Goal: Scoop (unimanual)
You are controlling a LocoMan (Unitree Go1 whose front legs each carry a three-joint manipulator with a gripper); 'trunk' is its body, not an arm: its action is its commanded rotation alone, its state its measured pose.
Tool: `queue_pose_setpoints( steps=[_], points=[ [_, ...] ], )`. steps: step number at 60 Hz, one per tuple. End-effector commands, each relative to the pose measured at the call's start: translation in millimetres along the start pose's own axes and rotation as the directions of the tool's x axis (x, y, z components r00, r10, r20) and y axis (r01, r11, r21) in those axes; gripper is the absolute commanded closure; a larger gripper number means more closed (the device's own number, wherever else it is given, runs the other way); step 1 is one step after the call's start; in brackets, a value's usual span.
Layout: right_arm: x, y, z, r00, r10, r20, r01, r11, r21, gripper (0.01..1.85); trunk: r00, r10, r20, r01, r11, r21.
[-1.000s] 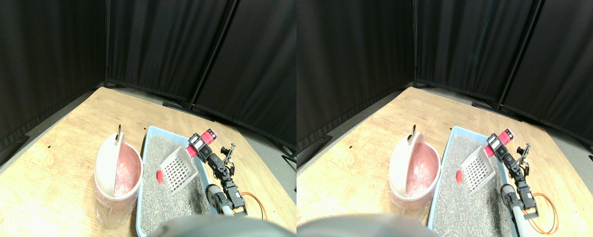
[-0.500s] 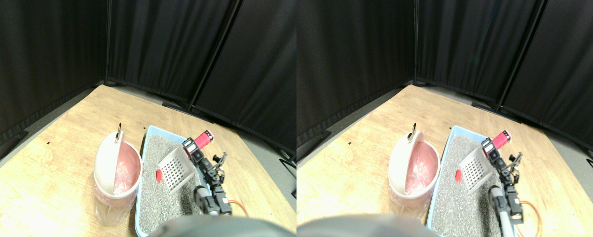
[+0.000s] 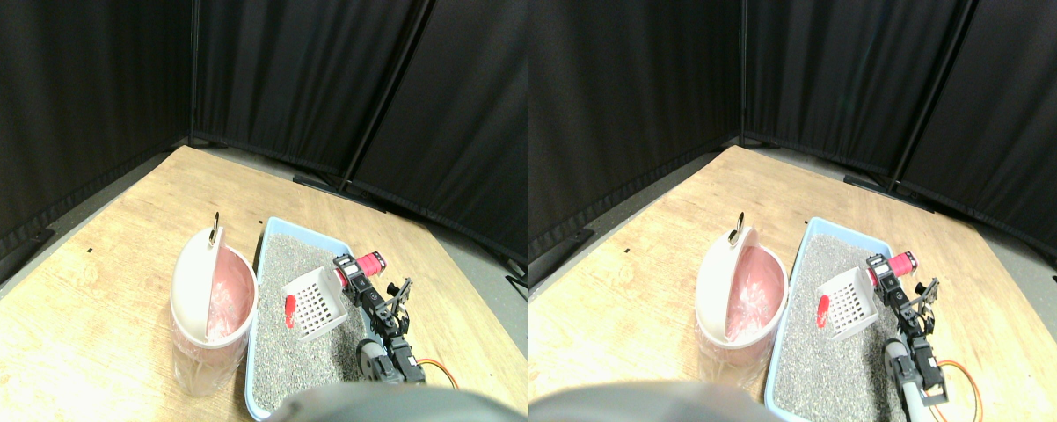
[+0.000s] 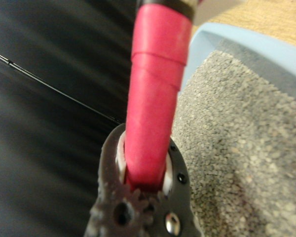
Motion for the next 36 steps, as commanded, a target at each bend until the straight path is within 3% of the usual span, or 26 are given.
queue_pose_setpoints(
  steps=[1,5,13,23,28,36],
  points=[
    [2.8,-8,2,0.998,-0.044,0.033,0.04,0.99,0.136,1.81,0.9998,0.007,-0.019,-0.007,0.9999,-0.008],
    [2.0,-17,5,0.991,-0.135,0.011,0.129,0.964,0.234,1.81,0.9998,0.004,-0.021,-0.004,1.0,-0.007],
    [0.6,-28,5,0.979,-0.2,0.037,0.178,0.932,0.316,1.81,0.9997,0.001,-0.023,-0.001,1.0,-0.004],
    [-5.3,-37,-4,0.958,-0.285,0.009,0.261,0.889,0.376,1.81,0.9997,-0.005,-0.024,0.004,1.0,-0.002],
    [-8.6,-42,-7,0.955,-0.296,0.018,0.263,0.874,0.409,1.81,0.9997,-0.008,-0.022,0.008,1.0,0.003],
    [-13.8,-48,2,0.947,-0.298,0.118,0.22,0.872,0.438,1.81,0.9997,-0.017,-0.017,0.017,0.9998,0.009]
  ],
)
